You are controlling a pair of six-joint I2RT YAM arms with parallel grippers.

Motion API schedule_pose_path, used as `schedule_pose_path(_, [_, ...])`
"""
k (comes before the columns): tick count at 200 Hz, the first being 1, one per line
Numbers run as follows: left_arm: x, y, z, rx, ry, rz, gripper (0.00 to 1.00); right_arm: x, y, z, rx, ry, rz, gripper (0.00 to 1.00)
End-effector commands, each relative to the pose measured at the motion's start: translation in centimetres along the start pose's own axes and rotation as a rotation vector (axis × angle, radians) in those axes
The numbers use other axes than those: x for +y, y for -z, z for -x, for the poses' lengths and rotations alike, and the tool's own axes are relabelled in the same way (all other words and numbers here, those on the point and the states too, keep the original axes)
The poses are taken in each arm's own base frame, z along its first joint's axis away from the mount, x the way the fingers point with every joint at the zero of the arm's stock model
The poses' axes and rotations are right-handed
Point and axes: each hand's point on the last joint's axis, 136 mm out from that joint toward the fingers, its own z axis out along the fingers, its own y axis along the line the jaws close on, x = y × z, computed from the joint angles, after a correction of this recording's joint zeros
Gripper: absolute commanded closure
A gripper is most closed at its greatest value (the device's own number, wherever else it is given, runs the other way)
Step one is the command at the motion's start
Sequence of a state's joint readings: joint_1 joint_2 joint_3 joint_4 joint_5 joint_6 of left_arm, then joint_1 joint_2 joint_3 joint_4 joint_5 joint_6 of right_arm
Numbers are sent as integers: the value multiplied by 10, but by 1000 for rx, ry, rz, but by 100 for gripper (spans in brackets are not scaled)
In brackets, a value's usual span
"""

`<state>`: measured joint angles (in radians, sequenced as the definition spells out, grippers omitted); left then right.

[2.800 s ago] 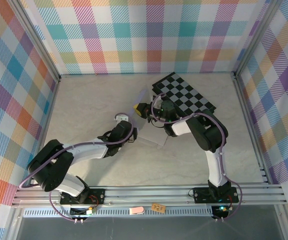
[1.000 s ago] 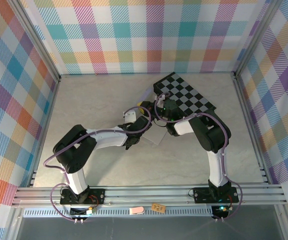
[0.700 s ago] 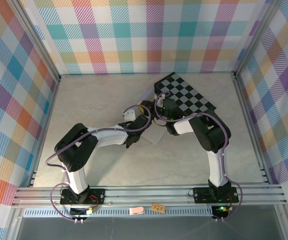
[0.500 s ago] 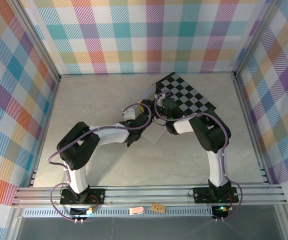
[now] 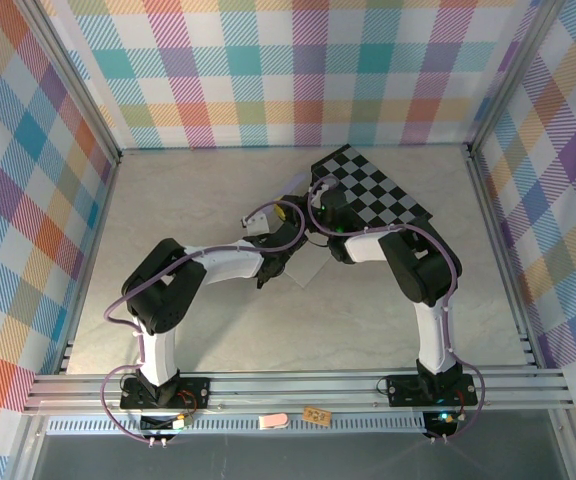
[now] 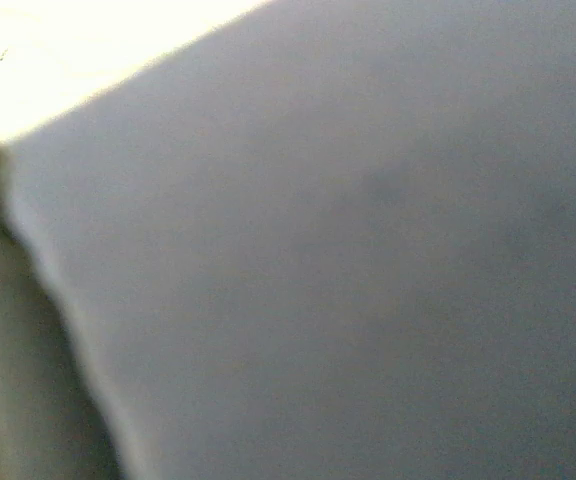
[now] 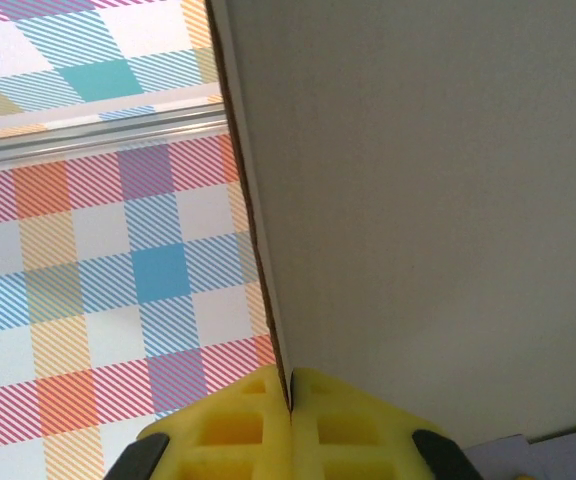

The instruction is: Fold the paper box

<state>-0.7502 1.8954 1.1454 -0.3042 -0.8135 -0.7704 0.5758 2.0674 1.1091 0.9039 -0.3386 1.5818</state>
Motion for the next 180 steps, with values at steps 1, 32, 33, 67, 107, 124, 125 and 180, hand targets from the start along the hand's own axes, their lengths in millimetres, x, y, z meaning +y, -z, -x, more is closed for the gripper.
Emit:
schedule_pose_path(1, [4, -1, 23, -53, 33, 48, 100, -37, -1, -20, 52, -83, -149, 100])
schedule_pose_path(32, [8, 0, 26, -49, 50, 66, 100, -33, -1, -20, 43, -81, -156, 96])
schedule_pose_path(33, [8, 1, 27, -49, 51, 66, 100, -32, -1, -20, 44, -80, -156, 95])
schedule_pose_path(67, [23, 7, 35, -53, 18, 87, 100, -7, 7, -15, 23, -32, -171, 43])
schedule_pose_path(107, [55, 11, 44, -1, -13, 51, 100, 48, 30, -3, -8, 75, -190, 15])
schedule_pose_path(124, [67, 16, 51, -2, -38, 41, 100, 57, 45, 3, -30, 95, -224, 13])
schedule_pose_path(125, [68, 16, 51, -3, -41, 42, 100, 57, 45, 3, -31, 94, -228, 13])
schedule_pose_path(180, [95, 45, 84, -67, -184, 93, 100, 21, 76, 6, -76, 75, -412, 17])
